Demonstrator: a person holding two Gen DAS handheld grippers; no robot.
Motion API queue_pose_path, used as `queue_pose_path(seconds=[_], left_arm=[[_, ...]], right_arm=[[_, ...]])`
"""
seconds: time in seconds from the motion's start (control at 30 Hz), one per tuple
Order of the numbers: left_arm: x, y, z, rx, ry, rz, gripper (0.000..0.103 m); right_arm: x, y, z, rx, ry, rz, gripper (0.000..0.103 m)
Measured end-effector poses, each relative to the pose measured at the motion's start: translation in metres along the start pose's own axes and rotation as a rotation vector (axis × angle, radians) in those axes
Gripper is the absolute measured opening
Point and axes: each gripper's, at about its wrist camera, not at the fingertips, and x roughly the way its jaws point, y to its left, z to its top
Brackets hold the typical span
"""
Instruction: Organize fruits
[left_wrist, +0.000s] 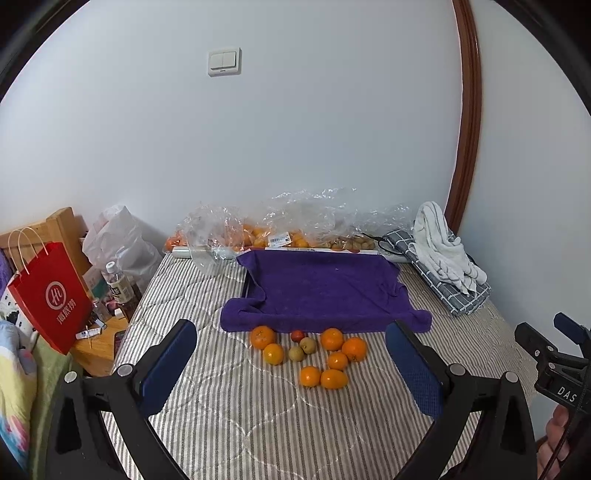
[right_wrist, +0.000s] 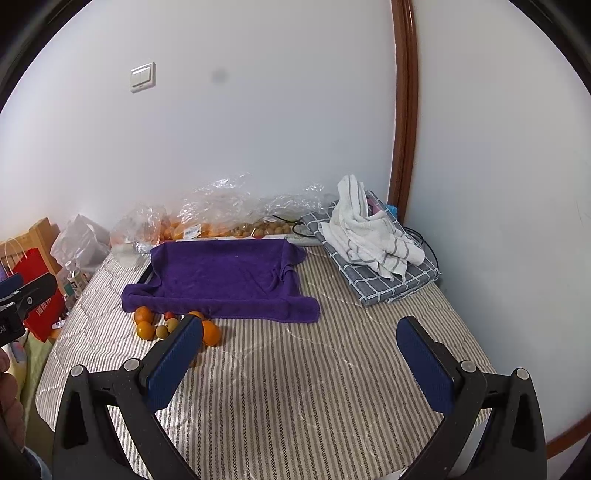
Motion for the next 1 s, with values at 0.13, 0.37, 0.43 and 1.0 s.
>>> queue_pose_path(seconds=[0.13,0.37,0.43,1.0], left_arm=[[0.0001,0.0009,-0.0002,0.002,-0.005,0.002,0.103],[-0.001,0.0032,-0.0026,-0.002,-0.005,0.0,0.103],[-0.0011,0.0032,-0.0031,-0.006,-0.001,-0.003,0.103],[-0.0033,0.003,-0.0038,0.004,-0.008,0.0,0.103]], right_arm=[[-0.0017,0.0004,-0.0012,-0.002,-0.008,0.002,0.103],[-0.0017,0.0033,-0.0023,-0.006,-0.008,0.006,0.103],[-0.0012,0.0033,-0.0031,-0.004,-0.005,0.006,0.103],[-0.0039,0.0045,-0.0053,-0.007,-0.009,0.012,0.103]])
